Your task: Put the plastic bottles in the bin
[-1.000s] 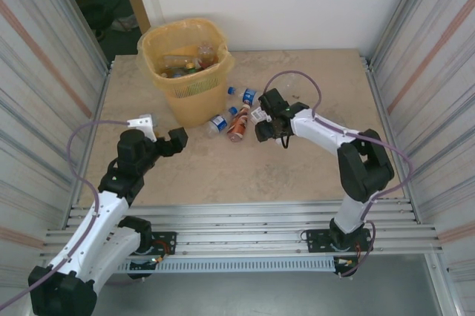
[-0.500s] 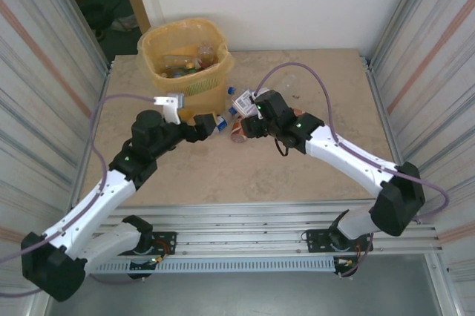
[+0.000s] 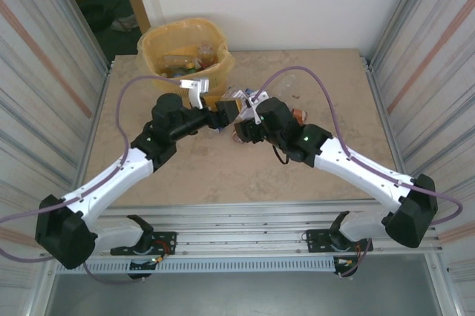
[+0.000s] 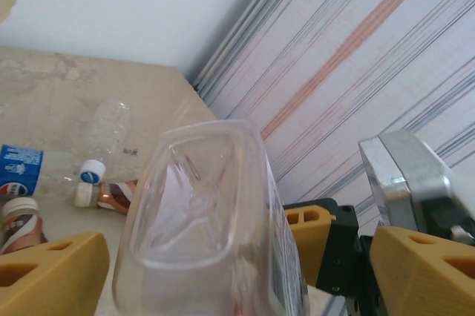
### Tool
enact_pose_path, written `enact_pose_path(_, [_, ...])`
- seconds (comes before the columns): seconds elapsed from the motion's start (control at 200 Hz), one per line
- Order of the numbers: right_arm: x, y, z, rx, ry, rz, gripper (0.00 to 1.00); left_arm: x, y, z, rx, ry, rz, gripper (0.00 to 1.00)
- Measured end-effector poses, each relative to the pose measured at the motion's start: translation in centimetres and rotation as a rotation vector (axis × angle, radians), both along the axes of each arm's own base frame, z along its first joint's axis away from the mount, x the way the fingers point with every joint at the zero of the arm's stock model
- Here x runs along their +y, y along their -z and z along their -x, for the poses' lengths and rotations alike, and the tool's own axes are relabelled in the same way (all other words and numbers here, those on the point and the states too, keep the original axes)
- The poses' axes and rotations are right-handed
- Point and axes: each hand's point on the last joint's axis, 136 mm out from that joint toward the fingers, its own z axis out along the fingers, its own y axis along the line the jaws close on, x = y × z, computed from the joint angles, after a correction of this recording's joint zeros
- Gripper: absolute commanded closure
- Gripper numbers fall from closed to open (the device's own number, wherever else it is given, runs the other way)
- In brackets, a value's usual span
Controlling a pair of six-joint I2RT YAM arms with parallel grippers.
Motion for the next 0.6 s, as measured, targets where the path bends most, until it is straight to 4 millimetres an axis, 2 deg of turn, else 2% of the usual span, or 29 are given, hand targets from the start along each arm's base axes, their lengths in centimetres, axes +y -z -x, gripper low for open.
enact_pose_path(0.19, [0.5,-0.8,0.1,-0.041,-0.010,-0.001,0.54,-1.0,0.6,-0.5,0.038,0.028,0.032,0.26])
enact_pose_path(0.396, [0.5,-1.2,0.0,-0.065,-0.001,0.000,0.52,-1.6,0.8,-0.5,0.066,0.053,0.061,0.51])
enact_pose_path(0.601, [0.3,-1.7,0.0,-0.083,0.006,-0.015,0.41,-1.9,-0.1,-0.2,0.055,0.080,0.096,0.70])
